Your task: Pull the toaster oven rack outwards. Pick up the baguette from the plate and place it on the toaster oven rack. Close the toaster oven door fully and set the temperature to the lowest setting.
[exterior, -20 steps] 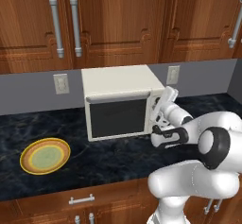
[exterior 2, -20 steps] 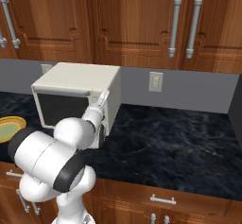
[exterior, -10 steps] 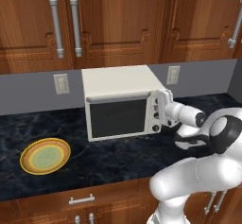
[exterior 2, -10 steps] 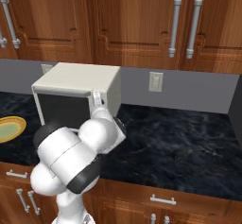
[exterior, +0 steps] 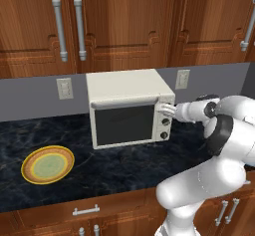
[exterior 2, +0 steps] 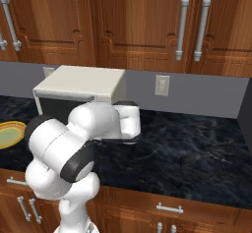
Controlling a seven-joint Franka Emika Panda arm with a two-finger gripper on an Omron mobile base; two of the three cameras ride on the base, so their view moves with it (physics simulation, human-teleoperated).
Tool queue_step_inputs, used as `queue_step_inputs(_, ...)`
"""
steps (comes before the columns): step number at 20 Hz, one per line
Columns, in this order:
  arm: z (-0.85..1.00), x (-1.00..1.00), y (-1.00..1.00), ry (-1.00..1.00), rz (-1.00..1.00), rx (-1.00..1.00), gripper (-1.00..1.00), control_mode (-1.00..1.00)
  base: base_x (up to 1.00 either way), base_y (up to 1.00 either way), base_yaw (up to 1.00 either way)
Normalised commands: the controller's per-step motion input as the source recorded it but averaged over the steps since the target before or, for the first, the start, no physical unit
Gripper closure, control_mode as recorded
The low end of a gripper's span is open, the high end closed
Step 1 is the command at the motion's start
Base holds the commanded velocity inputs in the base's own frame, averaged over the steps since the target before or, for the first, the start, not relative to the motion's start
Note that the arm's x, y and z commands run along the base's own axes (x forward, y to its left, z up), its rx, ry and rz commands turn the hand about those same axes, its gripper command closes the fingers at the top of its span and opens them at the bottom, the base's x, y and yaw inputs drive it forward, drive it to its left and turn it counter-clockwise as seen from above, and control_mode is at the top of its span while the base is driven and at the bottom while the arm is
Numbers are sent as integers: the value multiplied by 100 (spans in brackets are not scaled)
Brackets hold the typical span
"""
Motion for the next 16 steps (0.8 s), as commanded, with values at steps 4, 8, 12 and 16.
queue_step_inputs(4, 0, 60, 0, 7, 40, -91, 100, -100, 0, 0, 0)
queue_step_inputs(8, 7, 58, 0, 0, 40, -76, 100, -100, 0, 0, 0)
queue_step_inputs(12, 33, 61, -8, 0, 41, -61, 100, -100, 0, 0, 0)
queue_step_inputs(16, 49, 66, -16, 0, 42, -51, 100, -100, 0, 0, 0)
